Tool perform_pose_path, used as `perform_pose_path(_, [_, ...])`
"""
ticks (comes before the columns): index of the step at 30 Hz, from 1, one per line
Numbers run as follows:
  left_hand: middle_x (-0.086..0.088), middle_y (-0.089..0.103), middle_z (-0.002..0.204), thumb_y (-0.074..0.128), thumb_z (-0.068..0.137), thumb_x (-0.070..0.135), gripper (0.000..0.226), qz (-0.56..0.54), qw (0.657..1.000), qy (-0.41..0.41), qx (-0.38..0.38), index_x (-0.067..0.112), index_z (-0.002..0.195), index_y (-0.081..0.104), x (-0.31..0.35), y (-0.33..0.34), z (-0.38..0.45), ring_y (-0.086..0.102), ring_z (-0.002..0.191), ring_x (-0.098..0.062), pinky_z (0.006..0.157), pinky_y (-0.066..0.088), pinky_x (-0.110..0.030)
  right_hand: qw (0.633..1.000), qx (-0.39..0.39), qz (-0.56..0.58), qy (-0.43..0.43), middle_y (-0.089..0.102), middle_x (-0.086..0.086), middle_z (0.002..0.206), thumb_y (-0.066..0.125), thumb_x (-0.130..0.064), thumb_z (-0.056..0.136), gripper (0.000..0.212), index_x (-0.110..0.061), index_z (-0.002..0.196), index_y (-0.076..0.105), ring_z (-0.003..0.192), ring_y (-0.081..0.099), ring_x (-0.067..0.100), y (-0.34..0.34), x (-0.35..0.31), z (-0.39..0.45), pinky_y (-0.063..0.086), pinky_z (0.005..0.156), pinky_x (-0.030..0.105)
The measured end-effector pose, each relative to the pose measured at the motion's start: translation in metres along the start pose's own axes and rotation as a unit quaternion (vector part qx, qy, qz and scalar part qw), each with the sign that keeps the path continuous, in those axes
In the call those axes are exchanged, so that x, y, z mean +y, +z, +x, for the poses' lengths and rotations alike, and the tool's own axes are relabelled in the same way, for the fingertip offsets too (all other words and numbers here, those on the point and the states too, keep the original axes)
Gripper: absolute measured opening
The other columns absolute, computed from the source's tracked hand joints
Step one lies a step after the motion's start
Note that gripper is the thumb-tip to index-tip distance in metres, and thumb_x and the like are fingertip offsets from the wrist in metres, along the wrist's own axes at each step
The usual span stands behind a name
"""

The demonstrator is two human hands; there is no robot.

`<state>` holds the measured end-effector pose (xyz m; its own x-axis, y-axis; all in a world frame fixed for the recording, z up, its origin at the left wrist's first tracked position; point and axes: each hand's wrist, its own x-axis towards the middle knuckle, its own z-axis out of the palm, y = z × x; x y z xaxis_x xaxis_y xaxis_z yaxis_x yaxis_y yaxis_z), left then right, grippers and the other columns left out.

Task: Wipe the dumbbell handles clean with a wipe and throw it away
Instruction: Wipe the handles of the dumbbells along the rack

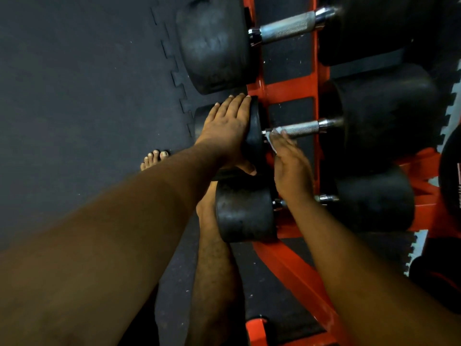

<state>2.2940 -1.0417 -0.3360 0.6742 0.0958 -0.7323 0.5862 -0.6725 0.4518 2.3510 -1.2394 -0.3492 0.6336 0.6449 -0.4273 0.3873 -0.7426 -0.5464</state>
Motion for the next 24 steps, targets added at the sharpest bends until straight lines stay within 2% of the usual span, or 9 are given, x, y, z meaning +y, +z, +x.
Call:
perform_pose_path(3, [-0.009,-0.001,0.171,0.095,0.040,0.066,0.167,0.003,1.000,-0.002,0.001,0.010,0.161,-0.006,0.000,-0.001,0.000,-0.003,0.157,-0.027,0.128,-0.001,-0.046,0.930,0.150,0.248,0.227,0.063,0.001,0.135,0.043,0.000,0.099,0.041,-0.010,0.134,0.063,0.128,0.056,0.011,0.003,-0.026,-0.004,0.046,0.110,0.031])
perform_pose_path(6, [-0.010,-0.001,0.171,0.094,0.041,0.066,0.167,0.004,1.000,-0.001,-0.001,0.010,0.161,-0.006,0.000,-0.002,-0.001,-0.003,0.157,-0.028,0.128,-0.001,-0.046,0.735,0.263,0.454,0.430,0.066,0.007,0.128,0.040,0.001,0.100,0.041,-0.011,0.131,0.064,0.116,0.063,0.021,0.006,-0.047,0.010,0.056,0.097,0.039])
perform_pose_path(8, [-0.010,-0.001,0.171,0.094,0.041,0.066,0.166,0.004,1.000,-0.002,-0.002,0.010,0.161,-0.006,0.001,-0.001,-0.001,-0.003,0.157,-0.028,0.128,-0.001,-0.046,0.632,0.293,0.502,0.512,0.063,0.010,0.127,0.040,-0.001,0.100,0.039,-0.010,0.131,0.062,0.114,0.061,0.026,0.000,-0.052,0.017,0.056,0.094,0.041])
perform_pose_path(11, [-0.010,0.000,0.171,0.094,0.040,0.066,0.167,0.007,1.000,-0.003,0.000,0.010,0.161,-0.005,0.001,-0.001,0.000,-0.003,0.157,-0.027,0.128,-0.001,-0.046,0.542,0.343,0.547,0.539,0.063,0.017,0.125,0.044,-0.004,0.101,0.021,-0.002,0.110,0.064,0.116,0.061,0.035,-0.013,-0.047,0.049,0.052,0.100,0.049])
perform_pose_path(13, [-0.010,-0.001,0.171,0.094,0.039,0.066,0.168,0.005,1.000,-0.005,0.000,0.010,0.161,-0.006,0.000,0.000,0.001,-0.004,0.157,-0.027,0.128,-0.002,-0.046,0.542,0.325,0.572,0.524,0.067,0.018,0.124,0.046,-0.014,0.101,0.024,-0.002,0.108,0.066,0.110,0.065,0.036,-0.027,-0.051,0.075,0.052,0.099,0.048])
perform_pose_path(15, [-0.009,-0.002,0.171,0.095,0.039,0.066,0.169,0.001,1.000,-0.006,-0.003,0.010,0.161,-0.007,0.000,0.000,0.001,-0.005,0.157,-0.027,0.128,-0.002,-0.046,0.564,0.298,0.567,0.521,0.073,0.014,0.111,0.051,-0.026,0.098,0.025,-0.009,0.098,0.069,0.086,0.067,0.030,-0.031,-0.050,0.089,0.054,0.080,0.038])
perform_pose_path(18, [-0.009,-0.001,0.171,0.095,0.038,0.066,0.169,-0.005,1.000,-0.003,-0.002,0.011,0.161,-0.007,-0.002,0.002,0.002,-0.005,0.157,-0.027,0.128,-0.001,-0.047,0.591,0.262,0.570,0.508,0.061,-0.001,0.057,0.050,-0.027,0.100,0.032,-0.016,0.070,0.051,0.054,0.057,0.015,-0.040,-0.044,0.087,0.042,0.056,0.025])
perform_pose_path(21, [-0.009,-0.001,0.171,0.095,0.039,0.066,0.168,-0.002,1.000,0.000,0.000,0.011,0.161,-0.006,-0.002,0.003,0.002,-0.004,0.157,-0.028,0.128,-0.001,-0.047,0.594,0.268,0.585,0.483,0.061,0.001,0.058,0.050,-0.024,0.100,0.029,-0.014,0.073,0.055,0.061,0.061,0.018,-0.045,-0.037,0.084,0.049,0.064,0.028])
perform_pose_path(24, [-0.009,-0.002,0.171,0.095,0.039,0.065,0.168,-0.003,1.000,0.000,0.001,0.010,0.161,-0.007,-0.002,0.002,0.003,-0.004,0.157,-0.028,0.128,-0.001,-0.047,0.598,0.254,0.585,0.486,0.070,0.011,0.093,0.059,-0.031,0.093,0.023,-0.009,0.095,0.064,0.092,0.069,0.033,-0.046,-0.038,0.085,0.054,0.092,0.046])
